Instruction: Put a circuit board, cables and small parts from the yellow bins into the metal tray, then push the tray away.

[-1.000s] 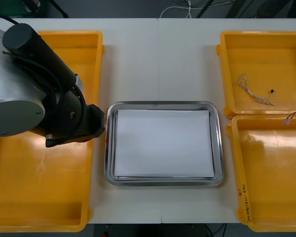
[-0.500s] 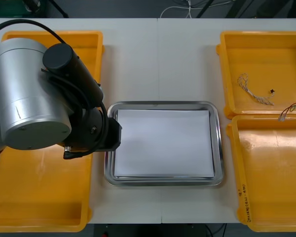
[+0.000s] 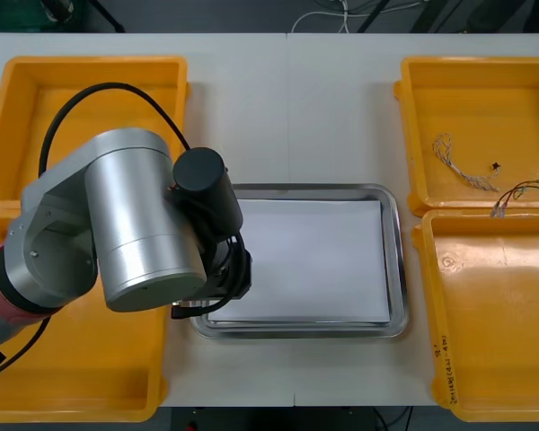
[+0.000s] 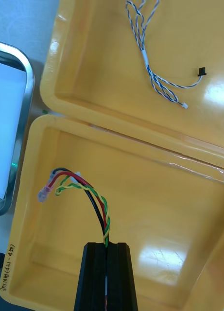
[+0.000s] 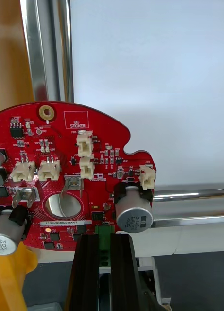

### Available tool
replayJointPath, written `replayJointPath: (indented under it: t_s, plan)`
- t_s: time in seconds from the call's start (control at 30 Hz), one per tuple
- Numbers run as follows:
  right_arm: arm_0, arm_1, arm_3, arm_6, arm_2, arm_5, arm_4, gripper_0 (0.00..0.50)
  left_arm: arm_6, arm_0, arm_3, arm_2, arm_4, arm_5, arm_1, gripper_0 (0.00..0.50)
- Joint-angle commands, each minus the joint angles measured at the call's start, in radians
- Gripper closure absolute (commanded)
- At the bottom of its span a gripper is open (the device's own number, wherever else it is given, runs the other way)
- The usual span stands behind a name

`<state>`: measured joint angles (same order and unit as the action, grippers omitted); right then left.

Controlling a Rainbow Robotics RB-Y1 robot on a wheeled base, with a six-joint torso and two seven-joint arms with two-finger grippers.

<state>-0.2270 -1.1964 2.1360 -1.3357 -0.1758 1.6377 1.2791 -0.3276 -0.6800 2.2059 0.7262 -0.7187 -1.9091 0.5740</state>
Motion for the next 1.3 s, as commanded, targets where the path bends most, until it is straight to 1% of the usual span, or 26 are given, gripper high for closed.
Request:
replayJointPath:
  t_s: [0.03, 0.33, 0.5, 0.67, 0.8, 0.9, 1.0, 1.3]
  plan:
    - [-0.023, -0.029, 0.062, 0.026, -0.036, 0.011, 0.016, 0.500, 0.062, -0.047, -0.037, 0.041, 0.048, 0.027, -0.062, 0.500]
    - [-0.023, -0.029, 0.145, 0.041, -0.021, 0.031, 0.039, 0.500, 0.074, -0.049, -0.112, 0.108, 0.091, 0.099, -0.082, 0.500]
    - [-0.037, -0.028, 0.179, 0.050, 0.030, 0.016, 0.014, 0.500, 0.078, -0.049, -0.160, 0.145, 0.120, 0.136, -0.100, 0.500]
    - [-0.114, -0.028, 0.193, 0.059, 0.136, 0.014, -0.017, 0.500, 0.087, -0.050, -0.181, 0.177, 0.136, 0.190, -0.103, 0.500]
    - [-0.166, -0.019, 0.193, 0.066, 0.203, 0.014, -0.038, 0.500, 0.094, -0.050, -0.187, 0.199, 0.136, 0.193, -0.103, 0.500]
    - [-0.210, 0.009, 0.191, 0.073, 0.265, 0.014, -0.069, 0.500, 0.105, -0.049, -0.192, 0.219, 0.139, 0.200, -0.102, 0.500]
    - [-0.250, 0.024, 0.182, 0.076, 0.318, 0.014, -0.086, 0.500, 0.114, -0.049, -0.196, 0.237, 0.142, 0.209, -0.103, 0.500]
    - [-0.342, 0.055, 0.180, 0.089, 0.452, 0.013, -0.132, 0.500, 0.134, -0.047, -0.199, 0.262, 0.148, 0.234, -0.105, 0.500]
